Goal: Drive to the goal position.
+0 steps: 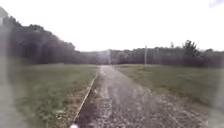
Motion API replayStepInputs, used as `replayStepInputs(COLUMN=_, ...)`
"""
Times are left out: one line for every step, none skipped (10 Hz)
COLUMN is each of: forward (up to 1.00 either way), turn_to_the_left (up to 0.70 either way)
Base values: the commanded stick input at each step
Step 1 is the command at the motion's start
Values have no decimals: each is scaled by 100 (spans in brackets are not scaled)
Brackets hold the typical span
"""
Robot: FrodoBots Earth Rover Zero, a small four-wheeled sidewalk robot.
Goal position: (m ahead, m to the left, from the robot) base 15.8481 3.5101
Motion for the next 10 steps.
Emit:
replayStepInputs(forward=85, turn_to_the_left=0)
replayStepInputs(forward=85, turn_to_the_left=0)
replayStepInputs(forward=85, turn_to_the_left=0)
replayStepInputs(forward=85, turn_to_the_left=0)
replayStepInputs(forward=85, turn_to_the_left=0)
replayStepInputs(forward=85, turn_to_the_left=0)
replayStepInputs(forward=85, turn_to_the_left=0)
replayStepInputs(forward=85, turn_to_the_left=0)
replayStepInputs(forward=85, turn_to_the_left=0)
replayStepInputs(forward=85, turn_to_the_left=0)
